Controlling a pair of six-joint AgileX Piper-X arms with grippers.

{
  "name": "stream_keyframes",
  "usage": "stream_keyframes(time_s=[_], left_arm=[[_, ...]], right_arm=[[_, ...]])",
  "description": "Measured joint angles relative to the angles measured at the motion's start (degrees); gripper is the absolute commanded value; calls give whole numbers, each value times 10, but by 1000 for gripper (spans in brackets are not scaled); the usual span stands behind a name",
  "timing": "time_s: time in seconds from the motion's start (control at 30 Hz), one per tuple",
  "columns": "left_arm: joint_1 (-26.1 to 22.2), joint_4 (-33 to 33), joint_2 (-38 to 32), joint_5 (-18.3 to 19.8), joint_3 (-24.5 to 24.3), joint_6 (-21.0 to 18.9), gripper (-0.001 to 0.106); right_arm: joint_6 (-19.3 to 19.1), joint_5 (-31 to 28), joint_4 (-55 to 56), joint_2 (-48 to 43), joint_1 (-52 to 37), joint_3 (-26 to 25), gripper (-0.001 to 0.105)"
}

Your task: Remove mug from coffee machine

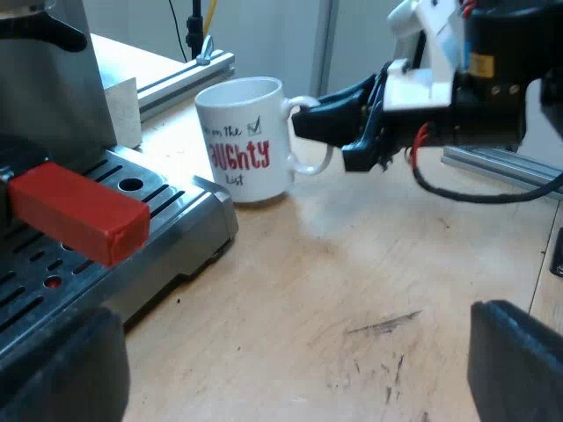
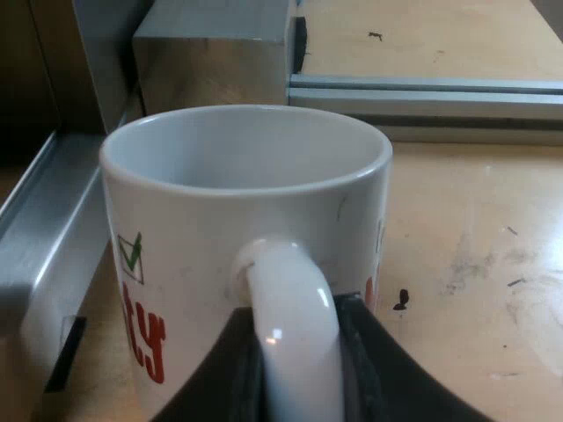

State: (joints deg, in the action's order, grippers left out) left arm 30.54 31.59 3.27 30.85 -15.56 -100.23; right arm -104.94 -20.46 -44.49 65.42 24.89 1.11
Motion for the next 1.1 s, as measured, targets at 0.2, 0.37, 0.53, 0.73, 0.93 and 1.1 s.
stream_keyframes(time_s=[0.2,0.37,0.53,0.73,0.93,1.1], left_arm=[[0,0,0,0,0,0,80],[0,0,0,0,0,0,80],[0,0,0,0,0,0,80],[0,0,0,0,0,0,80],[0,0,0,0,0,0,80],[0,0,0,0,0,0,80]], right_arm=[[0,0,-80,106,0,-37,0],[0,0,-89,140,0,-59,0],[0,-11,-92,145,0,-60,1],[0,-34,-92,145,0,-60,38],[0,-34,-97,145,0,-60,69],[0,-34,-97,145,0,-61,72]])
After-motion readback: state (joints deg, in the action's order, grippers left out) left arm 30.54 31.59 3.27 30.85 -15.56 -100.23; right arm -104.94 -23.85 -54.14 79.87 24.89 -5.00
